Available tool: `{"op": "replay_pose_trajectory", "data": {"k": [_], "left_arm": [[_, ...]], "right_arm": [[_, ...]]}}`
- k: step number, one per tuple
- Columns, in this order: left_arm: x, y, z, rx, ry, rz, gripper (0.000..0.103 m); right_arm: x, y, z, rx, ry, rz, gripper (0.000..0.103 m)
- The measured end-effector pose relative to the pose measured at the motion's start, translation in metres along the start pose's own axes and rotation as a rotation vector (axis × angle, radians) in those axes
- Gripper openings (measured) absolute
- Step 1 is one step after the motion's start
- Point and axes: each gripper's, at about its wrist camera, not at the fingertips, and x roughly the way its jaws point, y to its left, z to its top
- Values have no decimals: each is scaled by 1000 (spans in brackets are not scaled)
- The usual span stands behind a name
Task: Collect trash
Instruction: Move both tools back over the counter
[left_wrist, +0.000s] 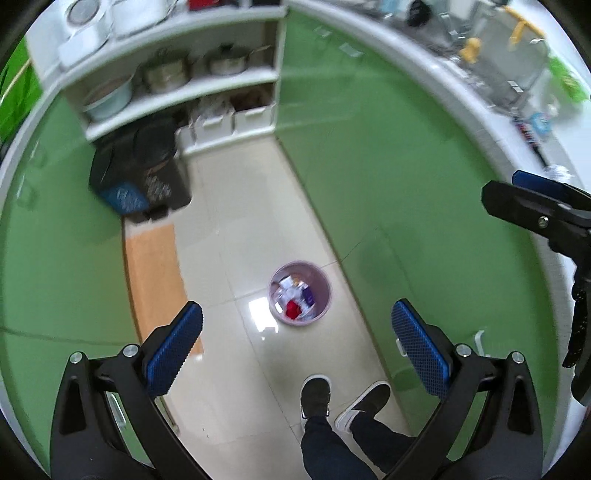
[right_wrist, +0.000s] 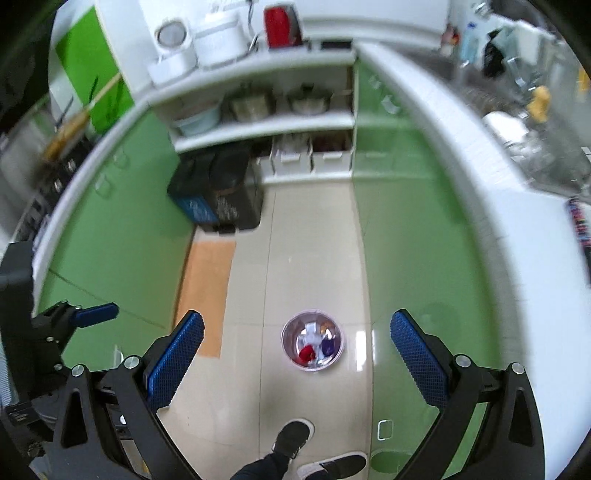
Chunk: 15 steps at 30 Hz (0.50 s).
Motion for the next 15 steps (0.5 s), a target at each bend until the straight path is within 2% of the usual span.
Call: {"op": "replay_pose_trajectory", "data": {"k": [6, 15], "left_arm": [[-39, -46, 31, 104, -69, -66, 100], [-53, -145, 67, 328, -103, -187, 100]], "right_arm": [[-74, -44, -8, 88, -97, -85, 97], [-154, -135, -64, 321, -168, -263, 97]]}}
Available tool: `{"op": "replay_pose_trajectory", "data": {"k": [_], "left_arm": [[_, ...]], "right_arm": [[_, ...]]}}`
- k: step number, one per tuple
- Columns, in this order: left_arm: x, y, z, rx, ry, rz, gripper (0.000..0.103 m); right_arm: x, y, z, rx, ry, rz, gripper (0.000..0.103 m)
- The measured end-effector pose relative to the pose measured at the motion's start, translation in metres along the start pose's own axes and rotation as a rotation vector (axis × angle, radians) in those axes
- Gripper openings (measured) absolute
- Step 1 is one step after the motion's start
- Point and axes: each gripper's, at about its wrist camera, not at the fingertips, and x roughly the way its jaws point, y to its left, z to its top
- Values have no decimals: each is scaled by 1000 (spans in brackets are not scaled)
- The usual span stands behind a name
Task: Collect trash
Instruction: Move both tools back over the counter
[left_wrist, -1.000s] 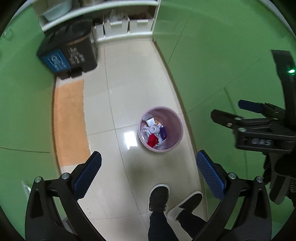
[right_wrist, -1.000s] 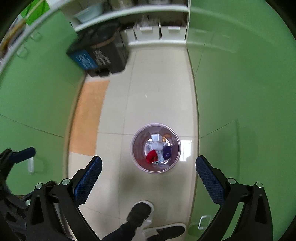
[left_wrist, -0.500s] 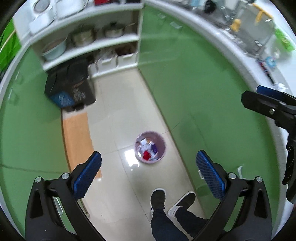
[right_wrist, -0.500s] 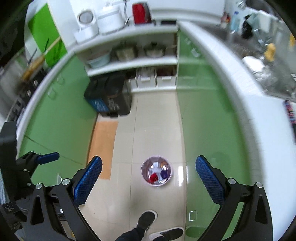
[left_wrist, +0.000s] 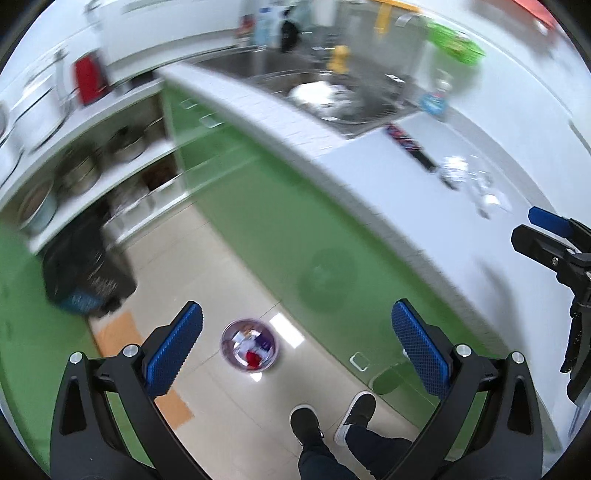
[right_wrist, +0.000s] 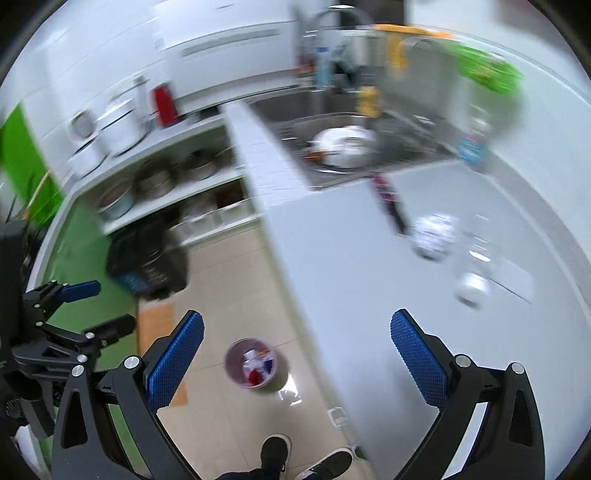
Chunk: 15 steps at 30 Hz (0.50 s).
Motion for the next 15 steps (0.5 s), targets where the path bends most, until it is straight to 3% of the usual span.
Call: {"op": "replay_pose_trajectory", "data": {"k": [8, 15], "left_arm": [[24, -85, 43, 158, 5, -105, 100], [47, -132, 66, 194, 27, -140, 100]], "right_arm": [[-29, -89, -18, 172, -15, -129, 97], [-25, -145, -16, 238, -4, -164, 97]]}}
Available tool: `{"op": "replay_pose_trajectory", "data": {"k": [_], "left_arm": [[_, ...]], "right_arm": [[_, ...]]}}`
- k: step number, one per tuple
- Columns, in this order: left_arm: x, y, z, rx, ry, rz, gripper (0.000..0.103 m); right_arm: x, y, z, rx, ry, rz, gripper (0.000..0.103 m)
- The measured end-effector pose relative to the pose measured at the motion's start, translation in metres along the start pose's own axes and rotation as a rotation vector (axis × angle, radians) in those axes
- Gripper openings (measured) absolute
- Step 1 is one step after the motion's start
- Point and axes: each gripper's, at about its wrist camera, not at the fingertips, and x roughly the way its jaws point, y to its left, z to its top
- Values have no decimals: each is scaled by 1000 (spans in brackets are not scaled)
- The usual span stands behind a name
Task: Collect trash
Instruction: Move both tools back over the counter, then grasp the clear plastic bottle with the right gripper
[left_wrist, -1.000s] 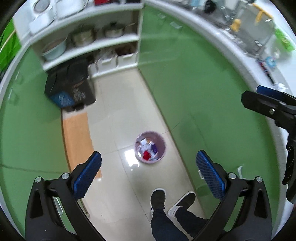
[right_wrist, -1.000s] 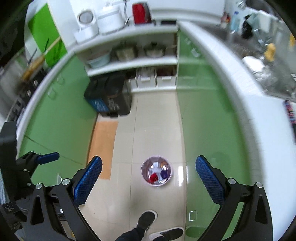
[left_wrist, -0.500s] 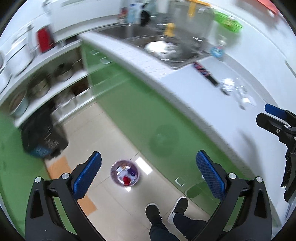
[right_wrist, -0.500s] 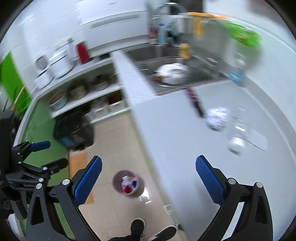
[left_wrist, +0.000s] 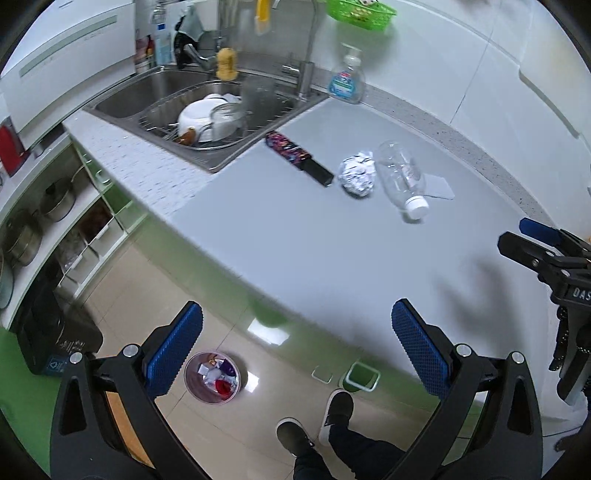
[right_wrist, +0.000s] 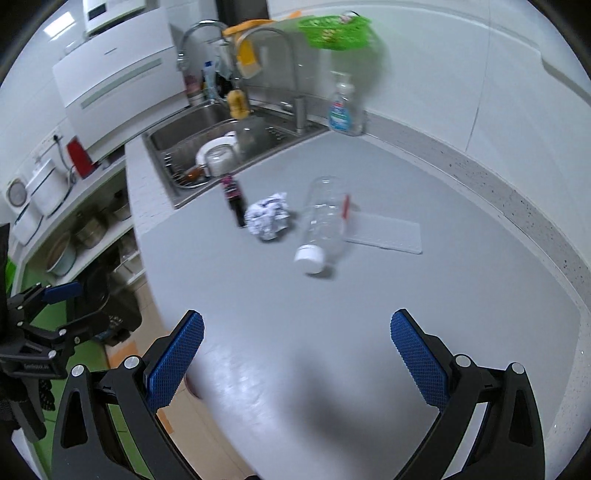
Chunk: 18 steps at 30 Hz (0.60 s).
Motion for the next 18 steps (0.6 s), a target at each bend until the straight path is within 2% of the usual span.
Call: {"op": "replay_pose_trajectory", "data": {"k": [9, 18], "left_arm": [[29, -24, 27, 3, 22, 19, 100], [55, -29, 45, -23, 51, 36, 100]], "right_arm": [[65, -26, 49, -16, 73, 8, 97], [122, -29, 74, -15, 162, 22, 97]]}}
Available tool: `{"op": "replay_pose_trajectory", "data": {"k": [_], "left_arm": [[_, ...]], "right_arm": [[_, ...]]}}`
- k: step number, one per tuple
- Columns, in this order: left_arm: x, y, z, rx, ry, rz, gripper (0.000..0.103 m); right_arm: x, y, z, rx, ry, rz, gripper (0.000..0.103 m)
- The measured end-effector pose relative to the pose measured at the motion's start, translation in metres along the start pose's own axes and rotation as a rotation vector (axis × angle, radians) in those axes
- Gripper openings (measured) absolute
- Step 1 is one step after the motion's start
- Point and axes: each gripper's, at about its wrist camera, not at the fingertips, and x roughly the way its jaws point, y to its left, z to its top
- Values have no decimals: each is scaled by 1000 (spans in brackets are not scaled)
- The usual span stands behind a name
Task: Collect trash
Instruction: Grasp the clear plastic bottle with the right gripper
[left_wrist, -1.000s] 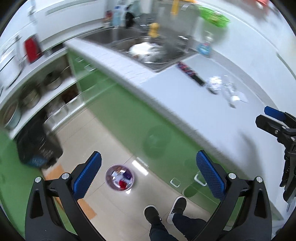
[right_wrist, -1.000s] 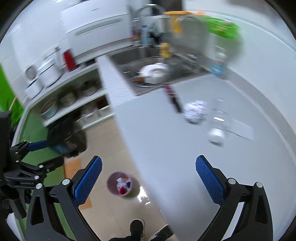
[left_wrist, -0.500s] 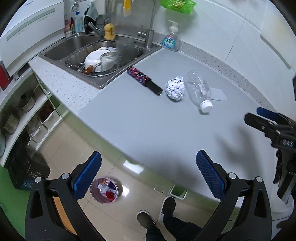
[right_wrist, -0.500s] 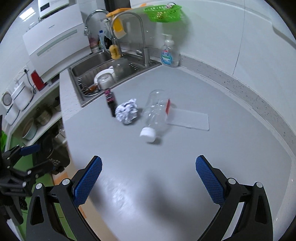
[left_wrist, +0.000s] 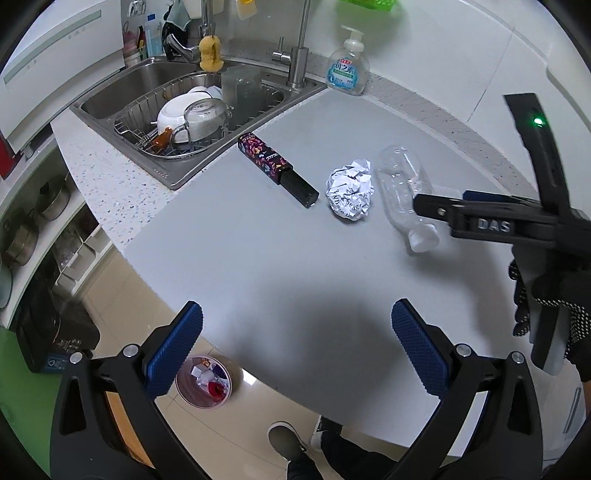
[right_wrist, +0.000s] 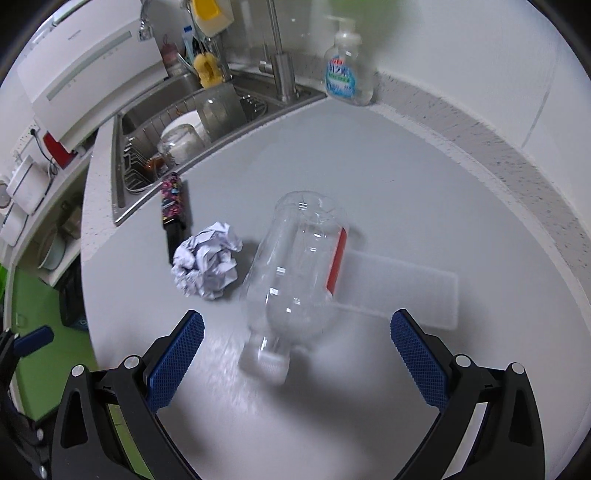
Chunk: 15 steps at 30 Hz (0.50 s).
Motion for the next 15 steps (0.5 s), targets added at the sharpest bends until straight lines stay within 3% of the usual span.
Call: {"op": "replay_pose_trajectory", "data": {"k": [5, 10, 15], "left_arm": [[9, 3, 4, -9, 13, 1, 100], [14, 7, 5, -18, 20, -2, 100], [16, 7, 6, -20, 22, -11, 100]], "right_arm": [[19, 0, 8, 4, 35, 11, 96], [32, 1, 12, 6, 72, 14, 68], [35, 0, 14, 11, 73, 10, 65]]}}
